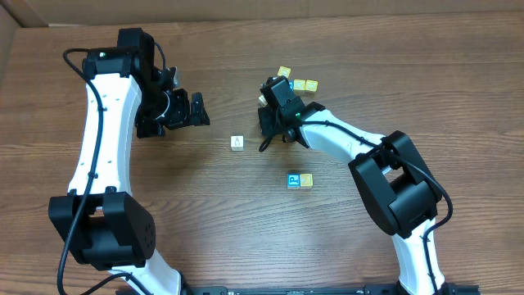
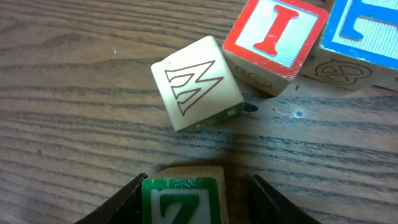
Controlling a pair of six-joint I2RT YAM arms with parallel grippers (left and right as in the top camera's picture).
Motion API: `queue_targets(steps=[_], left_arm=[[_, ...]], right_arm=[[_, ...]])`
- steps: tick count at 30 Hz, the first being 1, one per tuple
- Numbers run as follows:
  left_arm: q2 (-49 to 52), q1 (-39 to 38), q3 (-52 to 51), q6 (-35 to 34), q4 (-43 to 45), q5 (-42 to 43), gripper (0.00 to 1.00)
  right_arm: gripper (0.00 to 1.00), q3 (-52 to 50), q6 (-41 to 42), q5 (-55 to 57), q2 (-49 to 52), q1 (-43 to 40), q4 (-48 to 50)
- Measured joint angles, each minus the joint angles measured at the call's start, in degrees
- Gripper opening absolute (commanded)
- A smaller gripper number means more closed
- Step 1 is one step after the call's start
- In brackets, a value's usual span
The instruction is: Flip 5 blocks
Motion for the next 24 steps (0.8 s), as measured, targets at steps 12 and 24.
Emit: queue_targets(steps=[12,24], left_arm=[[0.0,0.0,0.0,0.0,0.0,0.0,1.00],[0.0,0.0,0.0,0.0,0.0,0.0,1.00]], right_arm=[[0.52,0.0,-1.4,0.0,-0.3,0.2,0.0],[0.52,0.0,-5.6,4.6,-0.3,3.1,0.8]])
